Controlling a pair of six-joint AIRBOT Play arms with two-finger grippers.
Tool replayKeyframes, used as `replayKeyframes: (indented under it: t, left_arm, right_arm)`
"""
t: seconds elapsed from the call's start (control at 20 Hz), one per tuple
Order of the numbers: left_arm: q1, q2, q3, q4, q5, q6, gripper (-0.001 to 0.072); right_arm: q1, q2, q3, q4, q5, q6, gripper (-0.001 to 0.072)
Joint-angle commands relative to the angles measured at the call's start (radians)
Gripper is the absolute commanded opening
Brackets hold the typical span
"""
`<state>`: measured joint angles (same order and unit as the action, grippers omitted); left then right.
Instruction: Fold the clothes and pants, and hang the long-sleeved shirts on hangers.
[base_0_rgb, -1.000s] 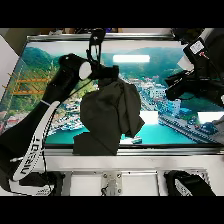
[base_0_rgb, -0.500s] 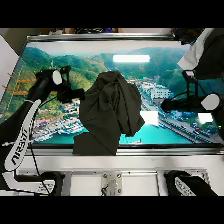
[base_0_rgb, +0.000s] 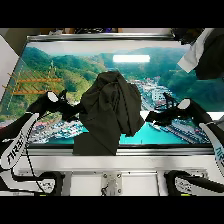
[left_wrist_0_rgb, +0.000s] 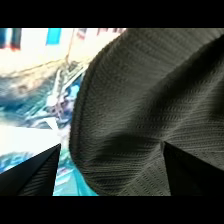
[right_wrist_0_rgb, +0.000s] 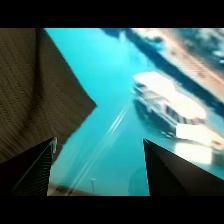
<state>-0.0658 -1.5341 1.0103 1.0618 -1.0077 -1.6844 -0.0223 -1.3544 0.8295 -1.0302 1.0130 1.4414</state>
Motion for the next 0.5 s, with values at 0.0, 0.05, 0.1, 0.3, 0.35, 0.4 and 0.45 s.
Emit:
replayKeyframes:
  t: [0.0, 0.05, 0.1, 0.3, 0.35, 0.4, 0.45]
  left_arm:
    - [-0.029, -0.001, -0.028, -0.043, 0.061, 0.013, 0.0698]
    - [-0.041, -0.001, -0.028, -0.043, 0.077, 0.012, 0.0697]
    - [-0.053, -0.002, -0.028, -0.043, 0.090, 0.012, 0.0697]
    - [-0.074, -0.002, -0.028, -0.043, 0.118, 0.011, 0.0696]
    - [-0.074, -0.002, -0.028, -0.043, 0.119, 0.010, 0.0695]
    - [-0.074, -0.002, -0.028, -0.043, 0.118, 0.008, 0.0571]
    - [-0.073, -0.002, -0.028, -0.042, 0.118, 0.009, 0.0263]
  right_arm:
    - [0.097, -0.069, -0.003, 0.049, -0.061, -0.005, 0.0602]
    - [0.119, -0.075, -0.003, 0.051, -0.080, -0.004, 0.0602]
    - [0.142, -0.081, -0.003, 0.059, -0.096, -0.001, 0.0602]
    - [0.202, -0.101, -0.003, 0.093, -0.139, -0.002, 0.0597]
    - [0.212, -0.101, -0.003, 0.093, -0.152, -0.003, 0.0583]
    - [0.217, -0.100, -0.003, 0.093, -0.161, -0.005, 0.0575]
    - [0.217, -0.098, -0.002, 0.092, -0.164, -0.006, 0.0363]
